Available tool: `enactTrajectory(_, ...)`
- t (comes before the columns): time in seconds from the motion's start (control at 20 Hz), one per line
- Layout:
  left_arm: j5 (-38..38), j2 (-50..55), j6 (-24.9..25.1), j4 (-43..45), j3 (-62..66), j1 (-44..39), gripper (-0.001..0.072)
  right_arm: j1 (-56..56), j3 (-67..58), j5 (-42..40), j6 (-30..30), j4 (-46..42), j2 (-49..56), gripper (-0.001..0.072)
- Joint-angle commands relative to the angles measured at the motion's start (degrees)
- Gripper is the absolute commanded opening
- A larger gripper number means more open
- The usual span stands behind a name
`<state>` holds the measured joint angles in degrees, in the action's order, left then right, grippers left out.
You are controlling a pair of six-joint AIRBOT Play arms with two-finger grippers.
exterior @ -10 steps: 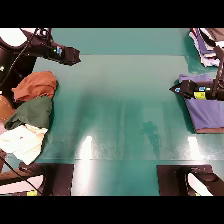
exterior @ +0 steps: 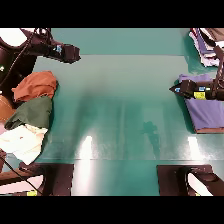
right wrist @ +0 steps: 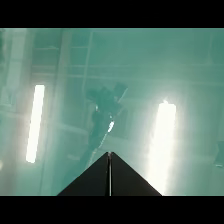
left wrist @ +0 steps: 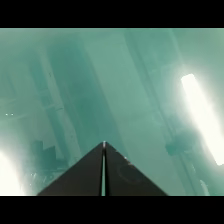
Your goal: Fold the shirts.
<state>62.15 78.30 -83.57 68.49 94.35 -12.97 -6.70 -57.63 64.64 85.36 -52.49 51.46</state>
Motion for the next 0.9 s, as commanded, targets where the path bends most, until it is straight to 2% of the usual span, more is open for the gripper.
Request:
enactTrajectory(0.0,-0.2,0.0,0.0,0.0,0.0,0.0,0.0024,-0.1,0.0,0.0,0.0,0.0,0.0,0.0017)
enactTrajectory(0.1,-0.6,0.0,0.3,-1.4,0.0,0.0,0.0024,-0.1,0.0,0.0,0.0,0.0,0.0,0.0017)
enactTrajectory(0.15,-1.5,0.0,2.1,0.5,0.0,0.1,0.0025,-0.1,0.0,0.0,0.0,0.0,0.0,0.0017)
enactTrajectory(0.2,-1.0,0.0,1.7,5.2,0.0,0.7,0.0029,0.0,0.0,-0.1,0.0,0.0,0.0,0.0017)
enactTrajectory(0.25,-0.2,0.0,0.2,10.4,0.0,1.6,0.0240,0.0,0.0,0.0,0.0,0.0,0.0,0.0017)
enactTrajectory(0.3,1.0,0.0,-2.2,16.8,-0.2,2.9,0.0595,0.0,0.0,0.0,0.0,0.0,0.0,0.0017)
enactTrajectory(0.35,1.7,0.1,-4.8,23.0,-0.7,4.4,0.0689,0.0,0.0,0.0,0.0,0.0,0.0,0.0017)
enactTrajectory(0.45,1.7,0.3,-7.3,29.9,-3.8,8.9,0.0665,0.0,0.0,-0.3,0.0,0.0,0.0,0.0017)
enactTrajectory(0.7,-5.3,4.0,-7.6,29.9,-16.6,20.9,0.0665,0.0,0.0,-1.4,0.0,0.0,0.0,0.0017)
enactTrajectory(0.85,-7.3,9.3,-7.6,29.9,-17.6,24.7,0.0665,0.0,0.0,-1.7,0.0,0.0,0.0,0.0017)
